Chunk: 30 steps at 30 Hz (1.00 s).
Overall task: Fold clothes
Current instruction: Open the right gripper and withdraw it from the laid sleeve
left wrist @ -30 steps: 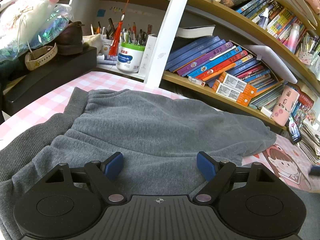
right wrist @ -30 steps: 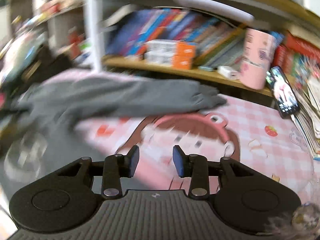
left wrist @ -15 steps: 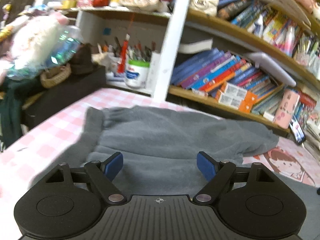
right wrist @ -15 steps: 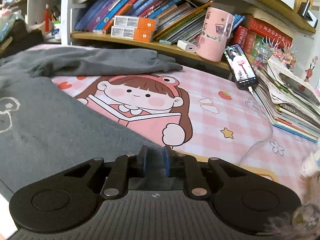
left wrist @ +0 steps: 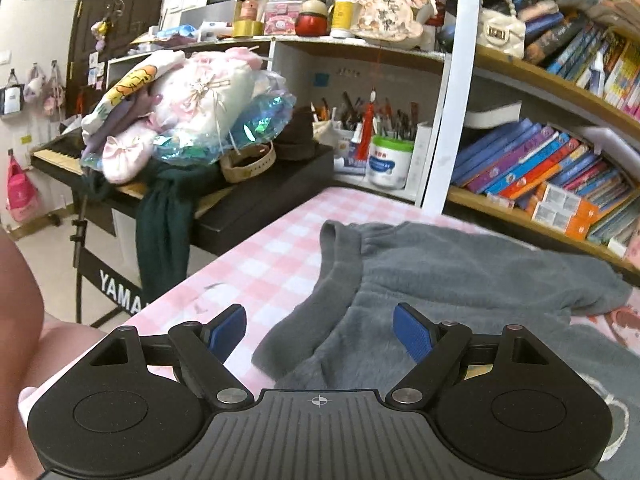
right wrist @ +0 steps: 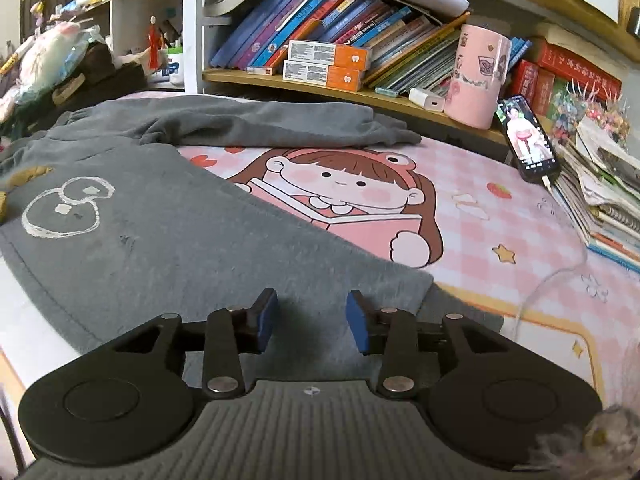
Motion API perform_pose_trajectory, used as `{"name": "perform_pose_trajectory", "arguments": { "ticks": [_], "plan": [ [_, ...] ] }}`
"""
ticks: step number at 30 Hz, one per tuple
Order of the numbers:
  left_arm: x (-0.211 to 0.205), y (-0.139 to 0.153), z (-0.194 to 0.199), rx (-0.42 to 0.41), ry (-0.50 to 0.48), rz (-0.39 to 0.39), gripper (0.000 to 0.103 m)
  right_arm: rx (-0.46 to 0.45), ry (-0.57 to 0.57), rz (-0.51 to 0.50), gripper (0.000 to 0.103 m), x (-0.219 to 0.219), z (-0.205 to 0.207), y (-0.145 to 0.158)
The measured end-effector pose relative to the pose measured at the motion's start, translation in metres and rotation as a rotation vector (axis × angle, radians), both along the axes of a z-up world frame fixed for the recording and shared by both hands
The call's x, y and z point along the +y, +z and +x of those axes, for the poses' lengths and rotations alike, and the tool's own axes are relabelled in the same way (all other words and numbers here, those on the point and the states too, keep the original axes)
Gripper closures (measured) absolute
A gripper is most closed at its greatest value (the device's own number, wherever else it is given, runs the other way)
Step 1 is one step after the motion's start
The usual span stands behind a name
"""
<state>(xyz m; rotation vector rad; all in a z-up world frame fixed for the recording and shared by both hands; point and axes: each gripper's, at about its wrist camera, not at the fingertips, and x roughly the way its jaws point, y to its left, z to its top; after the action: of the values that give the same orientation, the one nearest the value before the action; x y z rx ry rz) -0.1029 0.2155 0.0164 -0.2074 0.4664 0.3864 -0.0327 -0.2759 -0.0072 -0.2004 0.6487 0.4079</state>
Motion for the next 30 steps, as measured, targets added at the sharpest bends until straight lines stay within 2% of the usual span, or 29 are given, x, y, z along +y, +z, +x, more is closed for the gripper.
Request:
{"name": "perform_pose_trajectory", "arguments": {
  "ticks": [4,6,14,17,19,21,23,30],
  "plan": [
    [-0.008,-0.004,0.007,0.040,-0.013,0.031,0.020,0.003,-0.003,0.027,0.061,-0.006,-0.003,-0.002],
    [-0.010,-0.007,0.009,0.062,-0.018,0.048,0.016,0.001,-0.004,0.028,0.061,-0.006,-0.005,-0.002],
    [-0.014,-0.024,0.020,0.176,-0.007,0.130,0.015,-0.008,-0.005,0.017,0.056,-0.006,-0.009,-0.002],
    [-0.010,-0.031,0.023,0.203,0.001,0.135,0.015,-0.008,-0.005,0.011,0.055,-0.005,-0.010,-0.002],
    [-0.004,-0.032,0.023,0.196,0.003,0.111,0.016,-0.009,-0.005,0.005,0.055,-0.003,-0.011,-0.001],
    [0.002,-0.031,0.025,0.194,0.008,0.100,0.027,-0.008,-0.003,-0.002,0.055,-0.002,-0.011,-0.001],
    [0.009,-0.030,0.028,0.195,0.017,0.100,0.032,-0.007,0.002,-0.005,0.055,0.000,-0.012,0.000],
    [0.030,-0.029,0.040,0.215,0.068,0.128,0.031,0.012,0.077,0.026,0.050,0.016,-0.021,-0.001]
  ]
}}
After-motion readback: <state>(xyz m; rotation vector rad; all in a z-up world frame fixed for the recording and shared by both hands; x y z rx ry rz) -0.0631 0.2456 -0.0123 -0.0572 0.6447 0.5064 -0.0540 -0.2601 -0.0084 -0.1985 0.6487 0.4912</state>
